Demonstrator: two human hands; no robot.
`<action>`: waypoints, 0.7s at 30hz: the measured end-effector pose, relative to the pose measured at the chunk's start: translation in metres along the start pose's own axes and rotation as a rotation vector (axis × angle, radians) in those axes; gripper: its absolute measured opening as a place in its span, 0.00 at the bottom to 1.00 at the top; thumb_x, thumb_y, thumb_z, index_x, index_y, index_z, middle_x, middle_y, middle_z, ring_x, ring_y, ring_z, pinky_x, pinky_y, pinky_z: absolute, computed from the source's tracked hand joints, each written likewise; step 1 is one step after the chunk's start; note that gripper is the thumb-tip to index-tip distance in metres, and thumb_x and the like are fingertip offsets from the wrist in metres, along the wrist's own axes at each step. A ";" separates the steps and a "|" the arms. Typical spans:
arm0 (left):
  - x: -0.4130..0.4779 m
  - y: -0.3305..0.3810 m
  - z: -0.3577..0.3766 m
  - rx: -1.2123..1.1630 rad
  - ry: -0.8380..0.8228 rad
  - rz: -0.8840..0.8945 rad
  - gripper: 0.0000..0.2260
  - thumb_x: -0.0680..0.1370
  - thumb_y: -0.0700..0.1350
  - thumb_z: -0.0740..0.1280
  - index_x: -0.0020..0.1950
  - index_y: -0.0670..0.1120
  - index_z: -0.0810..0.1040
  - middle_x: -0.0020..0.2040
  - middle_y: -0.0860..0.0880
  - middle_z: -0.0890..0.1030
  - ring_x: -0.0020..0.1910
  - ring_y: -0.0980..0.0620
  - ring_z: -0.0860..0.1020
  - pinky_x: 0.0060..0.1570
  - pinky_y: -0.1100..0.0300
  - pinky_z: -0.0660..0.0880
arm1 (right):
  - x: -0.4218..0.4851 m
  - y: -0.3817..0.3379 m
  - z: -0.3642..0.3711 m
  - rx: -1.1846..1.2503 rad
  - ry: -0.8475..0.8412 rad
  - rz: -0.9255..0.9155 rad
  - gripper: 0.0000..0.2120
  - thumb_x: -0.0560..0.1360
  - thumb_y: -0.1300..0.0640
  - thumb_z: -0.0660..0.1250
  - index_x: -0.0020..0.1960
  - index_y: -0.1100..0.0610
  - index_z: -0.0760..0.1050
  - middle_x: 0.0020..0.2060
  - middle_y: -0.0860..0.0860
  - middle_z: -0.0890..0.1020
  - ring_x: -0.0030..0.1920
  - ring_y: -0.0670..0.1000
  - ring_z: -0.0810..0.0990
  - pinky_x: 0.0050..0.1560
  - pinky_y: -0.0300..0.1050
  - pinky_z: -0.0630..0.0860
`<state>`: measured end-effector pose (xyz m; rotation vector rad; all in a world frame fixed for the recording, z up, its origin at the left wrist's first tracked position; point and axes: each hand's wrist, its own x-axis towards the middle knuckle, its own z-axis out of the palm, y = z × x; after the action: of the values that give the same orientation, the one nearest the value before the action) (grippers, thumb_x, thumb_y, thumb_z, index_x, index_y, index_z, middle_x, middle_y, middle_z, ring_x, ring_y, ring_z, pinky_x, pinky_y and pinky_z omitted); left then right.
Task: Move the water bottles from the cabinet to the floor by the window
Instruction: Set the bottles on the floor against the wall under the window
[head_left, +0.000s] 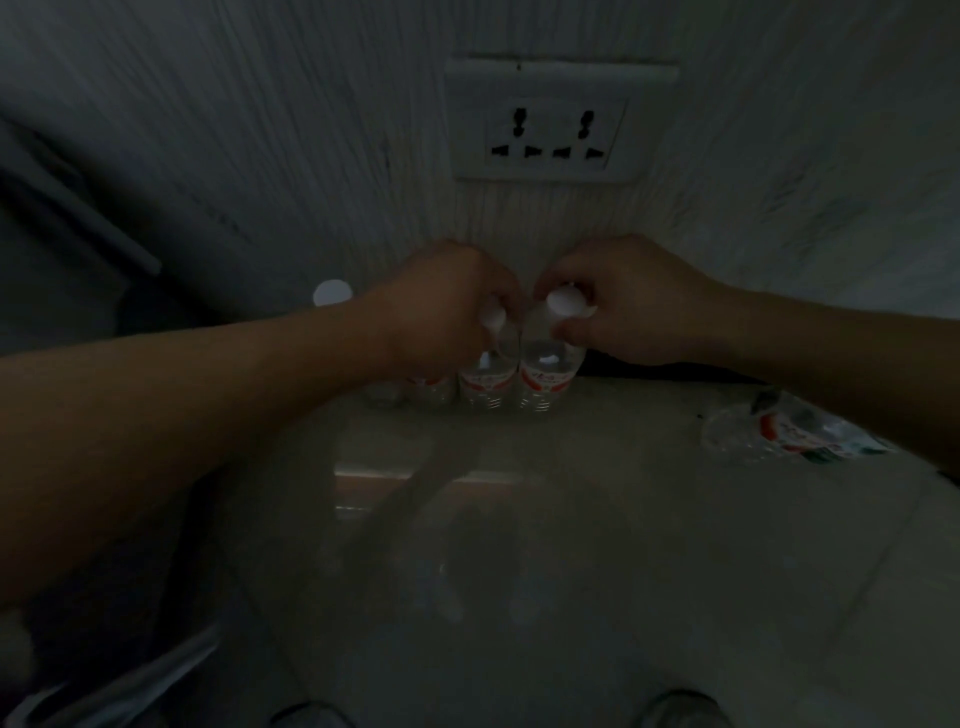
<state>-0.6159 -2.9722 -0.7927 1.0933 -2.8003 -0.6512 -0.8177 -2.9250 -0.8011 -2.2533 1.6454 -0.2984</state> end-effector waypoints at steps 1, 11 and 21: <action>0.000 0.000 0.000 -0.001 0.002 0.009 0.18 0.68 0.39 0.73 0.56 0.51 0.83 0.53 0.48 0.83 0.52 0.50 0.79 0.47 0.66 0.64 | 0.000 0.000 0.001 0.001 0.001 -0.007 0.14 0.70 0.57 0.72 0.55 0.55 0.81 0.49 0.50 0.84 0.45 0.43 0.75 0.43 0.37 0.65; 0.002 -0.005 0.003 -0.040 -0.007 0.035 0.20 0.66 0.39 0.75 0.57 0.50 0.82 0.54 0.48 0.81 0.52 0.48 0.78 0.53 0.56 0.74 | -0.003 -0.002 0.003 0.015 0.011 -0.002 0.14 0.69 0.58 0.72 0.55 0.55 0.81 0.48 0.51 0.84 0.44 0.45 0.77 0.41 0.37 0.67; 0.002 -0.005 -0.001 -0.079 0.064 0.043 0.15 0.71 0.47 0.74 0.57 0.49 0.80 0.50 0.52 0.80 0.47 0.57 0.76 0.43 0.65 0.68 | -0.005 -0.005 0.002 -0.002 -0.002 0.014 0.14 0.70 0.55 0.72 0.55 0.54 0.79 0.48 0.52 0.83 0.47 0.52 0.81 0.44 0.44 0.73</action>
<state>-0.6142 -2.9767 -0.7942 1.0190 -2.7112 -0.7025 -0.8142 -2.9187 -0.8007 -2.2420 1.6597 -0.2913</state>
